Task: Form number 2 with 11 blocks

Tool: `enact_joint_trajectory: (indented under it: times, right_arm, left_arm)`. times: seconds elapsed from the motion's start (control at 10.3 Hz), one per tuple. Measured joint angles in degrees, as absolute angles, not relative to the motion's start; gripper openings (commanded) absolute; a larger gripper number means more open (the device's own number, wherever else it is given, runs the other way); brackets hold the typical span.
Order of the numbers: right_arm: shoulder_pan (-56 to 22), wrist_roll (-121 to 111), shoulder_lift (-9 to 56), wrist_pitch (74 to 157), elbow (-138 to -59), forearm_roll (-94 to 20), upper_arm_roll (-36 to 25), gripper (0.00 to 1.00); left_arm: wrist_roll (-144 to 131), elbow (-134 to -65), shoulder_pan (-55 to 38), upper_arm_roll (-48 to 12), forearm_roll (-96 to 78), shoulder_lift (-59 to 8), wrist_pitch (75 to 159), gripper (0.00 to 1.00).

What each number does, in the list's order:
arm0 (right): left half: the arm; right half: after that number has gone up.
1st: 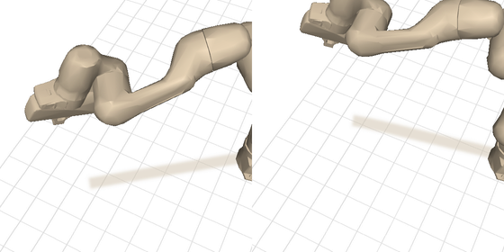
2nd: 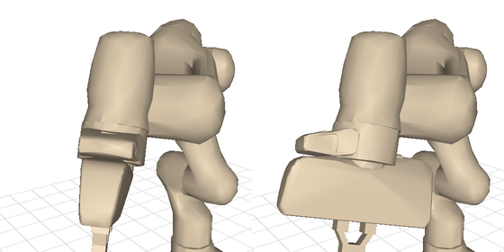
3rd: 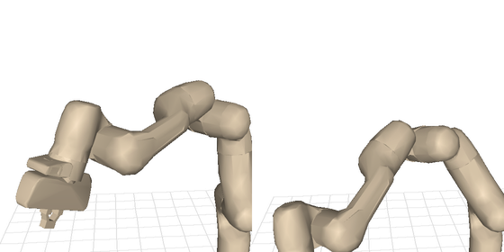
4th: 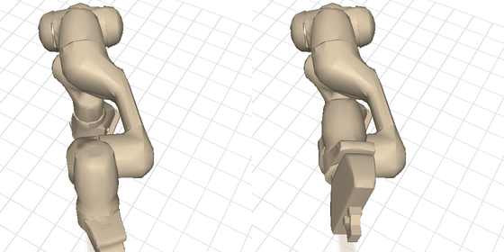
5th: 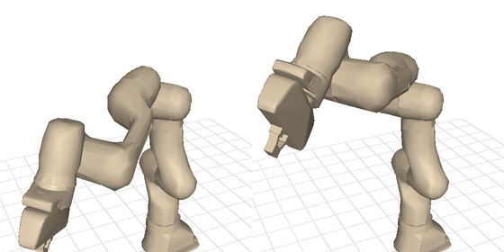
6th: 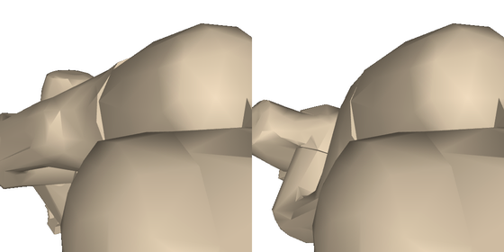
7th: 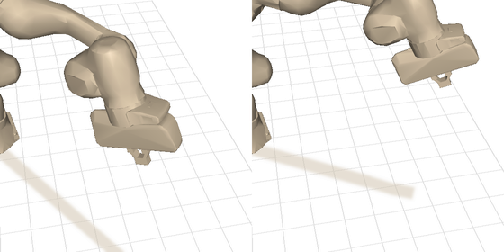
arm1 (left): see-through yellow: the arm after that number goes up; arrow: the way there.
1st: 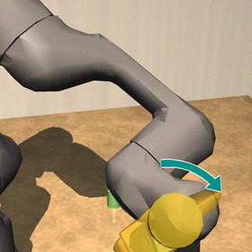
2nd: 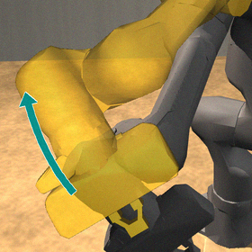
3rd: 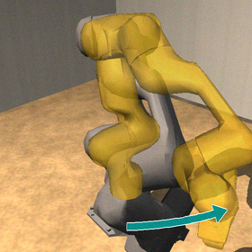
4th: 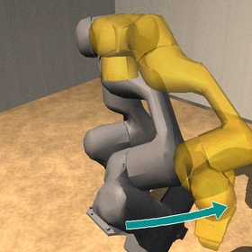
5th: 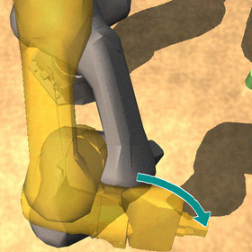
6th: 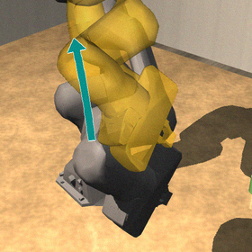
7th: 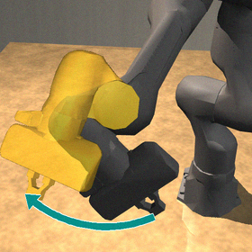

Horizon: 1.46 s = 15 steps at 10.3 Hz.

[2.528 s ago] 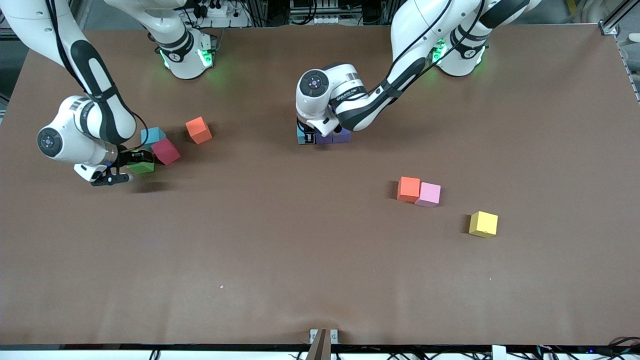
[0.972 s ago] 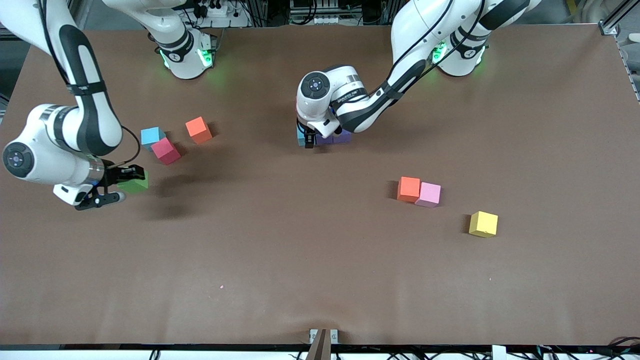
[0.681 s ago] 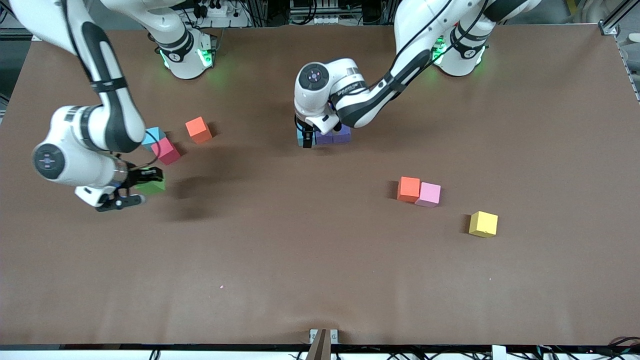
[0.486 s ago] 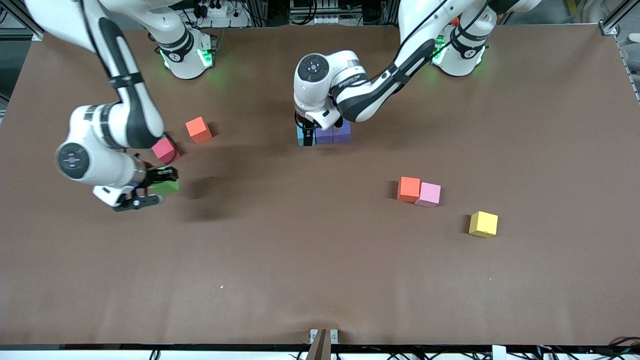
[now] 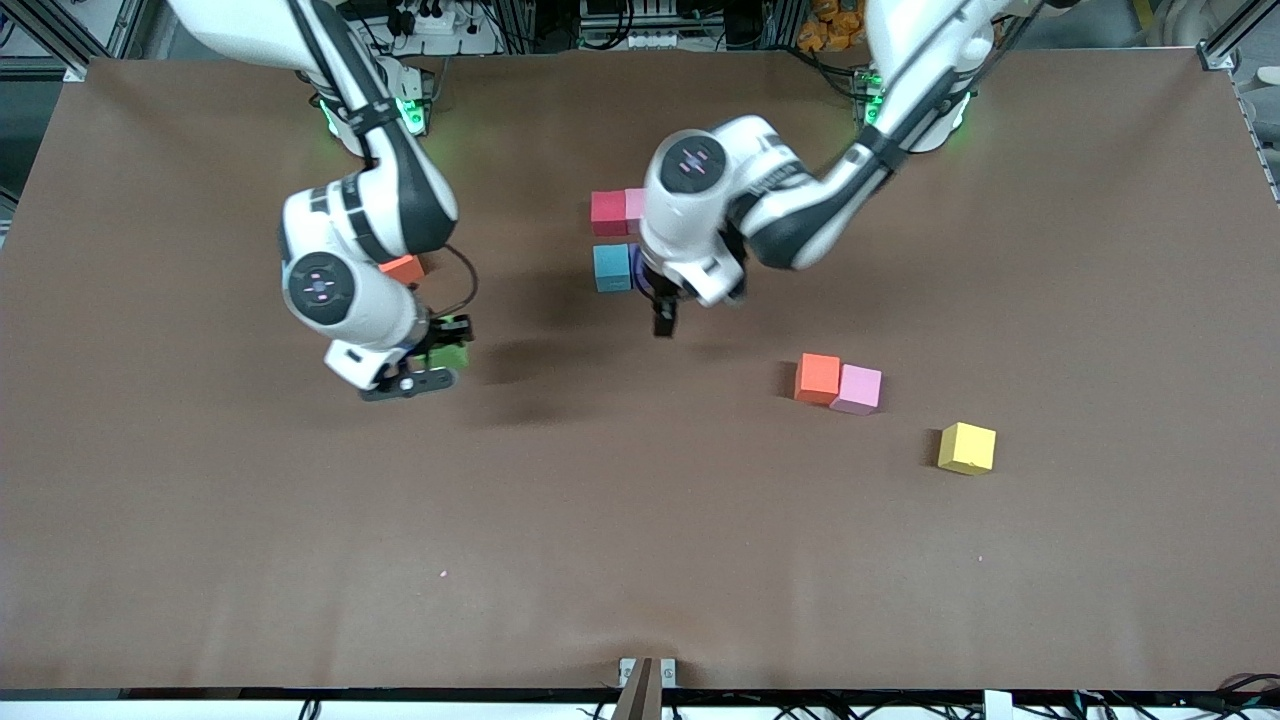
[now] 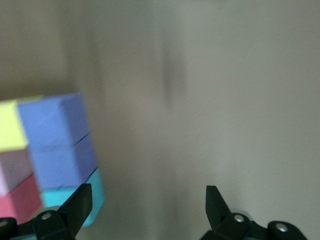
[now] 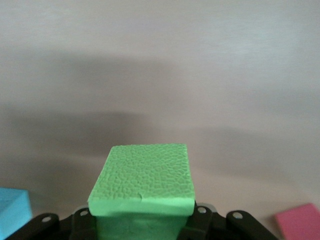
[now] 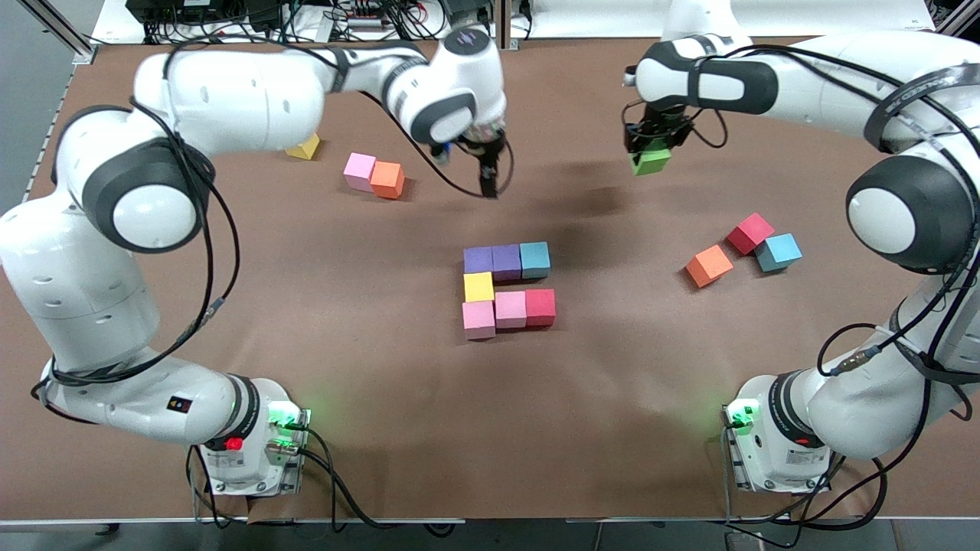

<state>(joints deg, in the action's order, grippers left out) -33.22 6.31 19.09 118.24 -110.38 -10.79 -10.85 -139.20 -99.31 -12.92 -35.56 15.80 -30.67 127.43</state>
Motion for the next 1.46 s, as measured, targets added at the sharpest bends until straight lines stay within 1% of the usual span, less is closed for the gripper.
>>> enact_joint_trajectory:
  times: [0.19, 0.39, 0.68, 0.97, 1.17, 1.46]
  right_arm:
    - [-35.14, 6.32, 20.58, 119.25, -109.45, -13.28, -10.85, 0.11]
    - [-37.75, 6.33, 21.71, 119.55, -108.74, -16.09, -10.86, 0.11]
    - [-43.26, 11.22, 24.63, 119.72, -106.07, -17.09, -10.84, 0.11]
    - [-49.82, 19.35, 31.36, 120.44, -100.09, -17.06, -10.85, 0.11]
    - [-51.68, 22.67, 35.96, 121.68, -96.39, -17.06, -10.85, 0.11]
    - [-53.73, 25.77, 38.25, 122.72, -95.07, -17.06, -10.86, 0.11]
  left_arm:
    - [-128.68, -97.98, -8.49, -34.13, 15.81, -30.73, 125.49, 1.00]
    - [-121.09, -96.78, -5.95, -32.34, 15.84, -30.77, 123.90, 1.00]
    - [-109.25, -96.56, -2.85, -31.64, 15.84, -31.23, 121.04, 1.00]
    - [-107.29, -96.56, -0.45, -31.35, 15.84, -32.75, 120.45, 1.00]
    - [-109.13, -96.54, 0.01, -31.33, 15.84, -34.10, 120.44, 1.00]
    - [-111.33, -96.53, 0.13, -31.31, 15.84, -35.25, 120.44, 1.00]
